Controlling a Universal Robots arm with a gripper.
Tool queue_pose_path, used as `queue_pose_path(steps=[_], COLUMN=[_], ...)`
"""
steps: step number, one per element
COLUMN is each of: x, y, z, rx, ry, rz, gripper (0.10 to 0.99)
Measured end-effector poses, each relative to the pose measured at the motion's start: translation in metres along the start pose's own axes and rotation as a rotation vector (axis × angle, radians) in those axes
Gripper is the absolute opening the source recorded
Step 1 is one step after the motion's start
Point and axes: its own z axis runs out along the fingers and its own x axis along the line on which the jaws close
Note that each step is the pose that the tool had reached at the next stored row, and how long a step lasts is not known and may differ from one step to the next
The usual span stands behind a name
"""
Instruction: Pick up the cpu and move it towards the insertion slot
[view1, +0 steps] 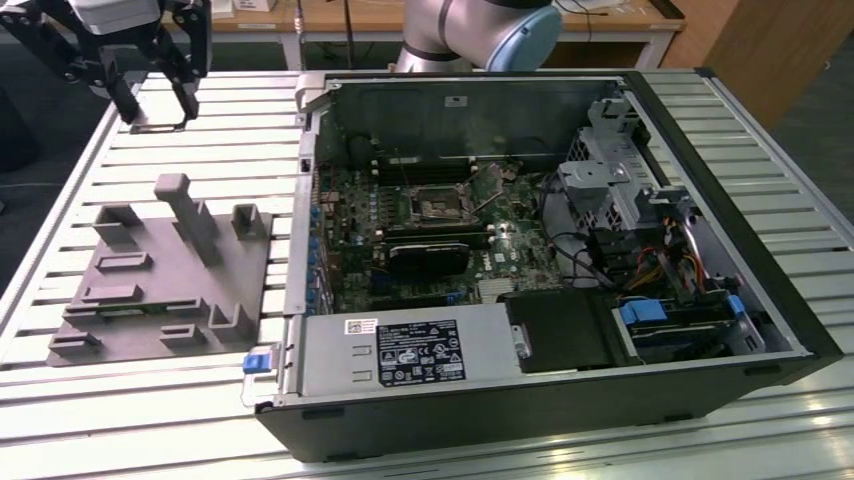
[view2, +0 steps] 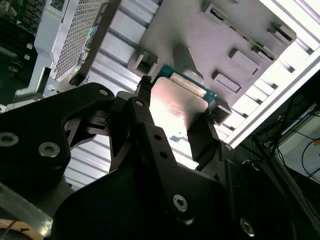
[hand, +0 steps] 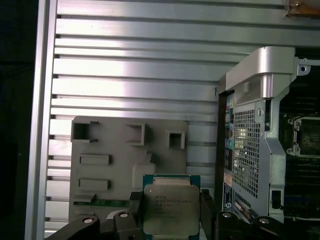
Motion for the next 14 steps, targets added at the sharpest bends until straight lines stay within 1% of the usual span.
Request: queue_pose_path(steps=[6, 11, 14], x=[-0.0091, -0.0215, -0.0265], y=[0.003, 0.0075, 0.009], z=[0.0002, 0.0004, 0.0004], rx=[0.0, 0.0, 0.0], ry=[0.0, 0.0, 0.0], rz=[0.0, 0.0, 0.0], gripper=[0.541, 0.541, 0.541])
